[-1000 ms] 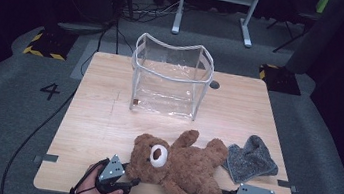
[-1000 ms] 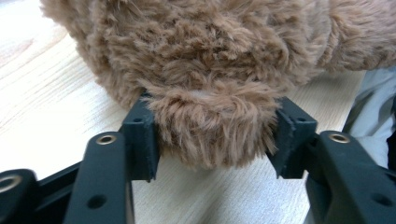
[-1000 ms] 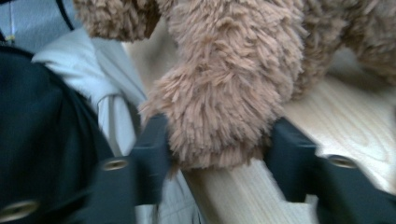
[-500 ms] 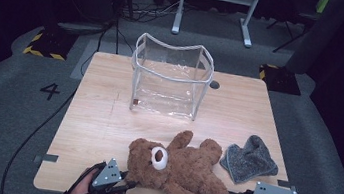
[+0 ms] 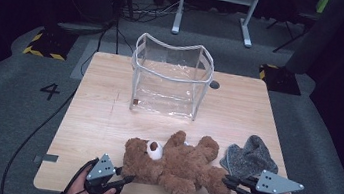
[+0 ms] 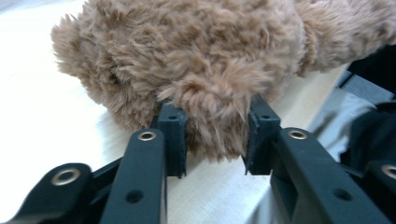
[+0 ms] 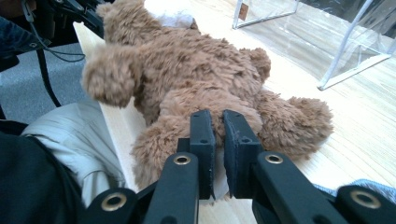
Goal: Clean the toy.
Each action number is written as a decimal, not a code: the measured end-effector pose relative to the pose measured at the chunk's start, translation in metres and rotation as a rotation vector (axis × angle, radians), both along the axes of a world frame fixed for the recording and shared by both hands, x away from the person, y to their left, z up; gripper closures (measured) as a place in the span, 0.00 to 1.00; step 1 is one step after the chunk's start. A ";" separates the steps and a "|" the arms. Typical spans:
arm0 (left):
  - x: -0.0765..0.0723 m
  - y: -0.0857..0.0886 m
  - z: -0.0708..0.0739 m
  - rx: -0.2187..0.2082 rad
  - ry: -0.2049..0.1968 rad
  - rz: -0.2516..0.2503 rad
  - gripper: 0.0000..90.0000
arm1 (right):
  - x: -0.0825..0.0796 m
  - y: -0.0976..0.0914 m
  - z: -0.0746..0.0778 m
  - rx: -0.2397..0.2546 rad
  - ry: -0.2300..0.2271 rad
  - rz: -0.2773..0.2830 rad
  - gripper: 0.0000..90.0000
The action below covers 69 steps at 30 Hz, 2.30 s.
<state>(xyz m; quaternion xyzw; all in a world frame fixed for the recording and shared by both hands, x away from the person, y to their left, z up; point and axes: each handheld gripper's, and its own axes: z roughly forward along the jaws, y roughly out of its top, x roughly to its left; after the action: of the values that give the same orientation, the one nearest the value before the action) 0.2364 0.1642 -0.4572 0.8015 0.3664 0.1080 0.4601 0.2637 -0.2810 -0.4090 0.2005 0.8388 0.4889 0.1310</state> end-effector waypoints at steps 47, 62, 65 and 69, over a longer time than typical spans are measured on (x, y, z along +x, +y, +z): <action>0.001 0.005 -0.012 0.075 -0.107 0.072 0.61 | 0.006 0.016 -0.017 -0.093 -0.055 -0.054 0.75; 0.000 -0.002 -0.002 0.155 -0.260 0.045 0.69 | 0.009 0.016 -0.007 -0.074 -0.060 -0.036 0.74; -0.001 -0.002 0.002 0.164 -0.242 0.027 0.87 | 0.009 0.017 -0.004 -0.073 -0.065 -0.029 0.75; -0.006 -0.002 0.009 0.125 -0.222 -0.004 0.92 | 0.006 0.015 0.003 -0.069 -0.066 -0.031 0.76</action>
<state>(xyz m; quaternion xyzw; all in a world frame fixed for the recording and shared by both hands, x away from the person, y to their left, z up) 0.2308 0.1623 -0.4482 0.8125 0.3040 0.2178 0.4472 0.2695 -0.2659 -0.4059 0.1925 0.8471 0.4641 0.1730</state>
